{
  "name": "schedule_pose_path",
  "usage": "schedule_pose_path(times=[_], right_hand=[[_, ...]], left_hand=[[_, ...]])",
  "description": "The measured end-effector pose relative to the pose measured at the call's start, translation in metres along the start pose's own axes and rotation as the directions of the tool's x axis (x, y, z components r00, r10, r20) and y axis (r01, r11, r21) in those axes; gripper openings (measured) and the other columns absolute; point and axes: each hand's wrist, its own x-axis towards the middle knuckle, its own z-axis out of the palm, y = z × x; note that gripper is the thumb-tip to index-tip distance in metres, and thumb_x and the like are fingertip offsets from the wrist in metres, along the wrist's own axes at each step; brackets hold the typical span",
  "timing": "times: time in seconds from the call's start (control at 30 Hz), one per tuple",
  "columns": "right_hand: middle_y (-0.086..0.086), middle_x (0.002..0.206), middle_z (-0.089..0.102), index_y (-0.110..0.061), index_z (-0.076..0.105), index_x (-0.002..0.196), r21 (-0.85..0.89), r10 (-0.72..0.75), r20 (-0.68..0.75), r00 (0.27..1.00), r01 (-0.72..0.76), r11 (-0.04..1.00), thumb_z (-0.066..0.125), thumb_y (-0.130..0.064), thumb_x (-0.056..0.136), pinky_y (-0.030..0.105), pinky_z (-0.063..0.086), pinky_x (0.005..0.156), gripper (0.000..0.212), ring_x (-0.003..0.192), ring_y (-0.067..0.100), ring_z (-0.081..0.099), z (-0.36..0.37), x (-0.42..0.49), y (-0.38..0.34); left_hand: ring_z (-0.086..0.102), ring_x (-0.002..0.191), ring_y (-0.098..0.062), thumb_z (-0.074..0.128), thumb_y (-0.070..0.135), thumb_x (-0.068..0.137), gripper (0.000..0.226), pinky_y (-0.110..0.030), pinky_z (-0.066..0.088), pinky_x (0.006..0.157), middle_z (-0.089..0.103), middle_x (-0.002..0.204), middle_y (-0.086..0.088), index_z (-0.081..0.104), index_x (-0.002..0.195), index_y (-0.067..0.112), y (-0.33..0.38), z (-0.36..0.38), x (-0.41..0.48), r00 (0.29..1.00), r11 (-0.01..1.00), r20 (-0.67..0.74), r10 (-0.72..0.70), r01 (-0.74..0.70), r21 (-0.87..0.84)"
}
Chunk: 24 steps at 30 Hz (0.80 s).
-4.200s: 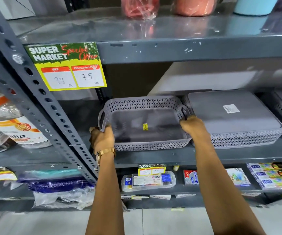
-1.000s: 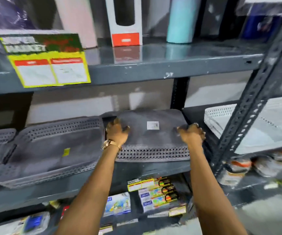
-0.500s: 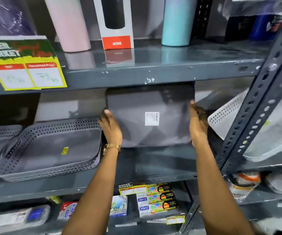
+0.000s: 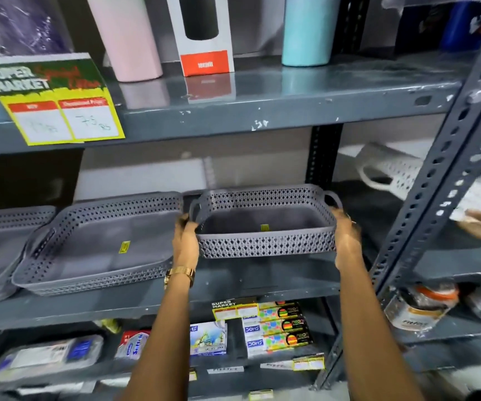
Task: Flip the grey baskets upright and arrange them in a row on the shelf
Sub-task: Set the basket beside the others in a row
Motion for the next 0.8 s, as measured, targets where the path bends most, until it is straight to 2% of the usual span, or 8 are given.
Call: schedule_pose_path(times=[0.1, 0.17, 0.27, 0.4, 0.53, 0.63, 0.73, 0.8], right_hand=[[0.021, 0.125, 0.059, 0.001, 0.052, 0.127, -0.185, -0.123, -0.032, 0.992, 0.115, 0.976, 0.056, -0.022, 0.091, 0.035, 0.041, 0.083, 0.043, 0.112, 0.036, 0.056, -0.009, -0.002, 0.018], [0.025, 0.126, 0.059, 0.001, 0.047, 0.131, -0.296, -0.143, -0.027, 0.989, 0.128, 0.947, 0.053, -0.008, 0.092, 0.037, 0.046, 0.085, 0.040, 0.114, 0.038, 0.058, -0.012, -0.007, 0.027], [0.029, 0.127, 0.057, 0.003, 0.042, 0.135, -0.449, -0.190, -0.031, 0.981, 0.157, 0.880, 0.053, -0.002, 0.091, 0.042, 0.047, 0.096, 0.046, 0.116, 0.041, 0.057, -0.012, -0.016, 0.034], [0.029, 0.143, 0.038, -0.001, 0.029, 0.145, -0.653, -0.442, -0.015, 0.897, 0.326, 0.684, 0.064, -0.007, 0.086, 0.050, 0.039, 0.107, 0.069, 0.135, 0.043, 0.036, -0.001, -0.035, 0.033], [0.026, 0.138, 0.049, -0.002, 0.049, 0.133, -0.700, -0.673, 0.155, 0.723, 0.561, 0.441, 0.060, -0.020, 0.089, 0.050, 0.032, 0.114, 0.049, 0.142, 0.040, 0.029, 0.038, -0.063, 0.032], [0.023, 0.125, 0.063, -0.006, 0.060, 0.124, -0.623, -0.634, 0.344, 0.693, 0.674, 0.398, 0.055, -0.031, 0.093, 0.047, 0.035, 0.112, 0.040, 0.138, 0.036, 0.038, 0.069, -0.082, 0.033], [0.019, 0.123, 0.064, -0.007, 0.060, 0.124, -0.577, -0.551, 0.490, 0.676, 0.725, 0.376, 0.054, -0.042, 0.092, 0.044, 0.043, 0.103, 0.048, 0.126, 0.034, 0.052, 0.119, -0.118, 0.043], [0.020, 0.118, 0.066, -0.006, 0.060, 0.120, -0.610, -0.479, 0.530, 0.700, 0.707, 0.358, 0.052, -0.052, 0.089, 0.042, 0.046, 0.095, 0.056, 0.115, 0.036, 0.059, 0.143, -0.135, 0.050]], left_hand=[[0.054, 0.076, -0.013, 0.044, -0.003, 0.090, 0.039, -0.016, 0.043, 0.062, 0.053, 0.115, -0.008, 0.048, 0.128, 0.007, -0.009, -0.005, -0.002, 0.999, 0.990, 0.024, 0.028, -0.031, 0.137], [0.054, 0.076, -0.018, 0.042, -0.005, 0.090, 0.049, -0.026, 0.048, 0.069, 0.055, 0.125, -0.016, 0.041, 0.138, 0.007, -0.016, -0.008, -0.010, 0.999, 0.969, 0.046, 0.028, -0.039, 0.245], [0.059, 0.101, -0.031, 0.041, -0.007, 0.090, 0.055, -0.033, 0.047, 0.090, 0.053, 0.135, -0.022, 0.034, 0.143, 0.006, -0.022, -0.009, -0.022, 0.995, 0.930, 0.070, 0.065, -0.086, 0.357], [0.053, 0.119, -0.039, 0.050, 0.000, 0.089, 0.055, -0.043, 0.044, 0.102, 0.051, 0.136, -0.023, 0.036, 0.141, 0.006, -0.025, -0.011, -0.038, 0.947, 0.798, 0.115, 0.300, -0.315, 0.514], [0.049, 0.123, -0.032, 0.055, 0.001, 0.086, 0.045, -0.032, 0.039, 0.100, 0.051, 0.133, -0.016, 0.049, 0.130, 0.008, -0.020, -0.033, -0.051, 0.837, 0.649, 0.205, 0.507, -0.528, 0.548], [0.048, 0.123, -0.032, 0.055, 0.002, 0.085, 0.037, -0.040, 0.041, 0.101, 0.056, 0.127, -0.014, 0.056, 0.122, 0.009, -0.015, -0.052, -0.045, 0.801, 0.593, 0.242, 0.548, -0.576, 0.562], [0.051, 0.118, -0.032, 0.056, 0.003, 0.084, 0.032, -0.034, 0.035, 0.103, 0.061, 0.120, -0.013, 0.060, 0.116, 0.009, -0.007, -0.107, -0.028, 0.795, 0.554, 0.198, 0.574, -0.555, 0.621], [0.053, 0.113, -0.035, 0.057, 0.005, 0.084, 0.030, -0.040, 0.038, 0.104, 0.063, 0.115, -0.013, 0.060, 0.113, 0.010, 0.000, -0.145, -0.015, 0.790, 0.515, 0.177, 0.586, -0.533, 0.671]])
